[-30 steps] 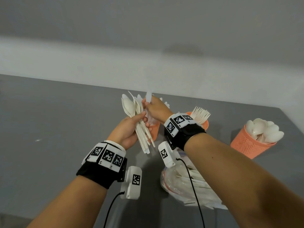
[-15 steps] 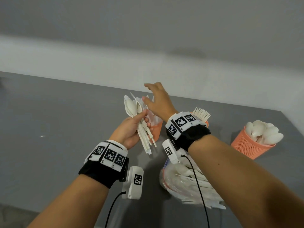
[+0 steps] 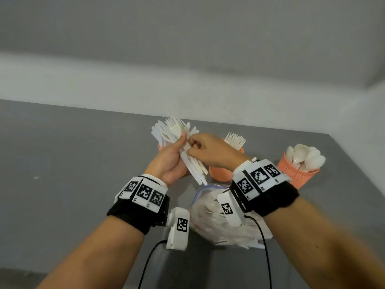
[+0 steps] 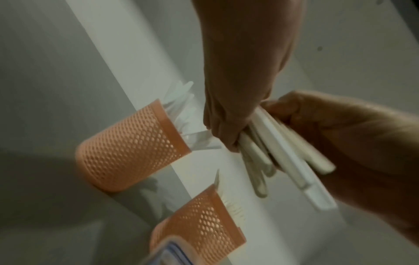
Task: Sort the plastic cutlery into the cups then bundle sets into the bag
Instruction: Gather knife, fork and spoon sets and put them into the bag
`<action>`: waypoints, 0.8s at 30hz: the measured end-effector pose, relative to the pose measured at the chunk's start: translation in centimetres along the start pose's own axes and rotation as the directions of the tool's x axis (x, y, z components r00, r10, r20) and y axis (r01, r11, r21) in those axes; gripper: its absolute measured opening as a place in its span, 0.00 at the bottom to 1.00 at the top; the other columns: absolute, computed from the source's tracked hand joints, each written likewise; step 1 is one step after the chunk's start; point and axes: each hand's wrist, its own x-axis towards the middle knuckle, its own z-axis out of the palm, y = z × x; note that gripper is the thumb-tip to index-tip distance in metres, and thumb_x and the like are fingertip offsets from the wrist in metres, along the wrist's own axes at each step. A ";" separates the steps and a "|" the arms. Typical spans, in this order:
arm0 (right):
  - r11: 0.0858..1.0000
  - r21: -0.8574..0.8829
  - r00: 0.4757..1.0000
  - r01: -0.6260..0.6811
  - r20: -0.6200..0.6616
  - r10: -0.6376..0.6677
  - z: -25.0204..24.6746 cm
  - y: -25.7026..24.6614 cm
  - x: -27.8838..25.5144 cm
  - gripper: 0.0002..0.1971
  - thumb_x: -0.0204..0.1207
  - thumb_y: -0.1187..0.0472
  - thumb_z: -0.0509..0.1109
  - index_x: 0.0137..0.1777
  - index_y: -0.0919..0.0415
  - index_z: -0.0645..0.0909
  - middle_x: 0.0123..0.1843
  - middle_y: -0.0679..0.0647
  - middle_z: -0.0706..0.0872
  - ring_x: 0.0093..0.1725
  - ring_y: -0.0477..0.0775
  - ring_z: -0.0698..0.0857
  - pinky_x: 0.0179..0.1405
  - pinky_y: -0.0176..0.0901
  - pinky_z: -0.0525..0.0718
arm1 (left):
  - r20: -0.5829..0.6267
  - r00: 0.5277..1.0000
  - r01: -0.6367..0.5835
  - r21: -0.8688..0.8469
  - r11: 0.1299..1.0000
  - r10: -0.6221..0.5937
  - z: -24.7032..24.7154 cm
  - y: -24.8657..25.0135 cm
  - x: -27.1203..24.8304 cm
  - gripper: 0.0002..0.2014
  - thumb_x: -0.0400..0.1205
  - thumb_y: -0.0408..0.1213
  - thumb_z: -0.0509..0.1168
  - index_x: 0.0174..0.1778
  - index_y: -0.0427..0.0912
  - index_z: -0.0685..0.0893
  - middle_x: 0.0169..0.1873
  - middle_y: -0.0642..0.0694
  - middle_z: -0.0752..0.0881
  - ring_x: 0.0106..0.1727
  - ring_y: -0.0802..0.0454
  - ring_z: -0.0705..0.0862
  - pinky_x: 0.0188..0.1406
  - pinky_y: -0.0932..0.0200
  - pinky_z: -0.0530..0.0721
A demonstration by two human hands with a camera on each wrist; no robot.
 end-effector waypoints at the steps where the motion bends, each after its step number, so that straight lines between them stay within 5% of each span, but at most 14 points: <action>1: 0.999 0.043 0.999 -0.029 -0.025 0.030 -0.2 0.4 -0.3 0.05 0.77 0.64 0.63 0.42 0.66 0.77 0.29 0.49 0.71 0.29 0.47 0.70 0.30 0.38 0.66 | 0.009 1.000 0.003 -0.004 1.000 -0.003 0.1 -0.2 0.0 0.17 0.87 0.41 0.49 0.56 0.36 0.80 0.44 0.39 0.90 0.44 0.49 0.91 0.42 0.53 0.90; 3: 0.985 0.146 0.993 -0.090 -0.057 0.099 -0.4 1.2 -1.0 0.08 0.78 0.65 0.60 0.43 0.69 0.77 0.31 0.53 0.73 0.31 0.49 0.71 0.30 0.39 0.66 | 0.001 1.000 0.018 0.027 0.999 -0.018 0.4 -0.6 0.1 0.17 0.87 0.38 0.51 0.65 0.34 0.77 0.50 0.37 0.88 0.49 0.45 0.89 0.48 0.48 0.89; 6: 0.971 0.193 0.983 -0.141 -0.090 0.161 -0.3 2.0 -1.9 0.07 0.80 0.64 0.58 0.46 0.65 0.77 0.35 0.54 0.76 0.34 0.49 0.73 0.27 0.31 0.68 | -0.035 0.998 0.053 0.094 0.994 -0.050 0.8 -1.4 0.3 0.18 0.86 0.33 0.53 0.72 0.34 0.71 0.54 0.35 0.85 0.52 0.41 0.87 0.43 0.46 0.88; 9: 0.970 0.209 0.972 -0.122 -0.170 0.159 0.2 2.5 -2.7 0.06 0.81 0.63 0.59 0.52 0.61 0.77 0.33 0.46 0.76 0.33 0.42 0.74 0.29 0.24 0.71 | -0.042 0.999 0.035 0.107 0.994 -0.031 1.0 -2.0 0.5 0.16 0.85 0.30 0.54 0.68 0.35 0.74 0.53 0.35 0.85 0.50 0.41 0.87 0.39 0.47 0.89; 14: 0.989 0.143 0.926 -0.036 -0.367 0.086 1.0 2.7 -3.5 0.09 0.79 0.63 0.64 0.50 0.67 0.83 0.33 0.43 0.71 0.41 0.49 0.74 0.36 0.34 0.65 | -0.043 0.999 0.024 0.096 0.995 -0.020 1.8 -2.7 0.5 0.12 0.87 0.34 0.53 0.52 0.33 0.80 0.43 0.37 0.88 0.44 0.45 0.89 0.49 0.45 0.85; 16: 0.978 0.204 0.920 -0.039 -0.376 0.115 1.2 2.7 -3.7 0.09 0.79 0.64 0.65 0.56 0.66 0.81 0.32 0.42 0.71 0.40 0.45 0.75 0.38 0.32 0.68 | -0.045 0.999 0.019 0.061 0.998 -0.016 2.2 -2.7 0.4 0.11 0.86 0.34 0.54 0.49 0.33 0.80 0.38 0.38 0.89 0.40 0.47 0.89 0.51 0.48 0.86; 18: 0.960 0.279 0.910 -0.032 -0.388 0.143 1.3 2.8 -3.9 0.11 0.79 0.65 0.66 0.60 0.64 0.76 0.31 0.44 0.73 0.39 0.38 0.76 0.38 0.27 0.73 | -0.052 0.998 0.023 0.048 0.999 -0.020 2.5 -2.7 0.3 0.10 0.86 0.33 0.54 0.49 0.33 0.80 0.38 0.38 0.89 0.41 0.46 0.89 0.53 0.47 0.85; 21: 0.994 0.104 0.863 0.034 -0.504 0.024 1.6 2.7 -4.1 0.06 0.77 0.66 0.67 0.52 0.65 0.80 0.41 0.50 0.77 0.43 0.46 0.76 0.46 0.36 0.72 | -0.087 0.996 0.029 0.057 0.998 -0.024 2.6 -2.6 0.2 0.10 0.85 0.34 0.56 0.56 0.33 0.78 0.47 0.36 0.86 0.50 0.42 0.86 0.59 0.42 0.80; 24: 0.993 -0.007 0.845 0.119 -0.524 -0.105 1.7 2.2 -4.5 0.07 0.77 0.64 0.67 0.53 0.65 0.81 0.47 0.54 0.77 0.47 0.48 0.75 0.45 0.30 0.69 | -0.119 0.993 0.026 0.084 0.996 -0.015 2.6 -2.4 0.1 0.07 0.83 0.34 0.60 0.48 0.35 0.82 0.42 0.39 0.86 0.44 0.45 0.87 0.47 0.47 0.85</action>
